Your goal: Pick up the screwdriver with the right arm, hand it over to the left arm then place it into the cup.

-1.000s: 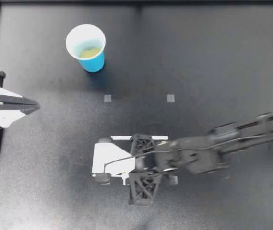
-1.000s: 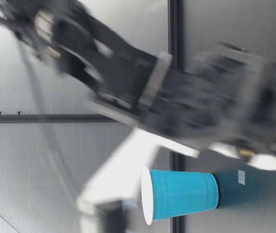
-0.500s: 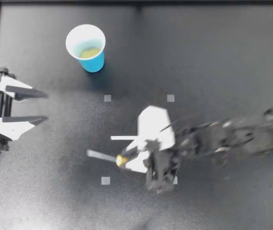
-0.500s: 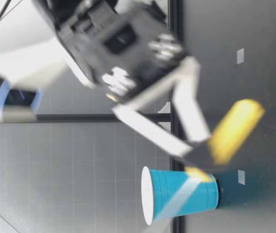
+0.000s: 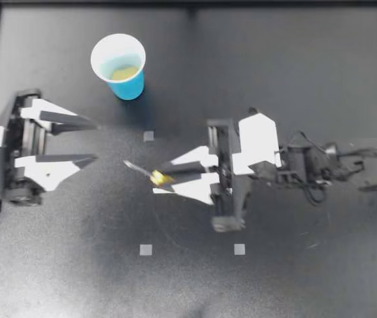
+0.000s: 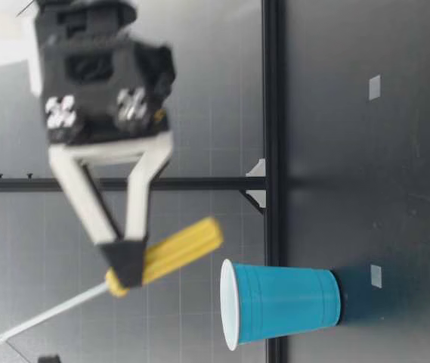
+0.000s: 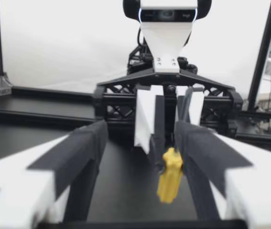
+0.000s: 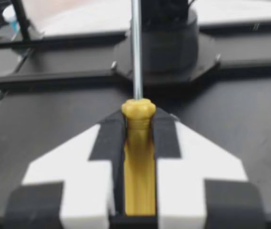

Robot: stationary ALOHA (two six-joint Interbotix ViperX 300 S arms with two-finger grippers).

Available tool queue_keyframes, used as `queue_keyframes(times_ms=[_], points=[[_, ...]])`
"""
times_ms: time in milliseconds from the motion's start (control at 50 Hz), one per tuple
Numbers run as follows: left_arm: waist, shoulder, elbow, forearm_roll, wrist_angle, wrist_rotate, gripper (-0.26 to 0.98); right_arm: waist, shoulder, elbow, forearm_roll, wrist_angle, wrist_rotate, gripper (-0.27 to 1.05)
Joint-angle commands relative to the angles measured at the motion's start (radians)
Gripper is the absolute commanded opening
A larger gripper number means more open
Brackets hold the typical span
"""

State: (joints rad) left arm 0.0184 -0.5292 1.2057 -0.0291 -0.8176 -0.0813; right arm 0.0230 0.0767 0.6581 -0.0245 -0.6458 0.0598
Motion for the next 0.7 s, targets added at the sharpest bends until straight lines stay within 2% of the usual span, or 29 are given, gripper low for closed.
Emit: queue_keyframes(times_ms=[0, 220, 680], points=[[0.002, 0.023, -0.032, 0.0, -0.035, -0.005, 0.6, -0.021, -0.003, -0.043, 0.002, -0.014, -0.003, 0.04], [0.002, 0.049, -0.037, 0.006, -0.063, -0.018, 0.6, -0.049, 0.02, -0.084, 0.003, -0.023, -0.006, 0.04], [0.002, 0.049, -0.038, 0.008, -0.084, -0.015, 0.6, -0.052, 0.069, -0.153, 0.002, -0.017, -0.006, 0.04]])
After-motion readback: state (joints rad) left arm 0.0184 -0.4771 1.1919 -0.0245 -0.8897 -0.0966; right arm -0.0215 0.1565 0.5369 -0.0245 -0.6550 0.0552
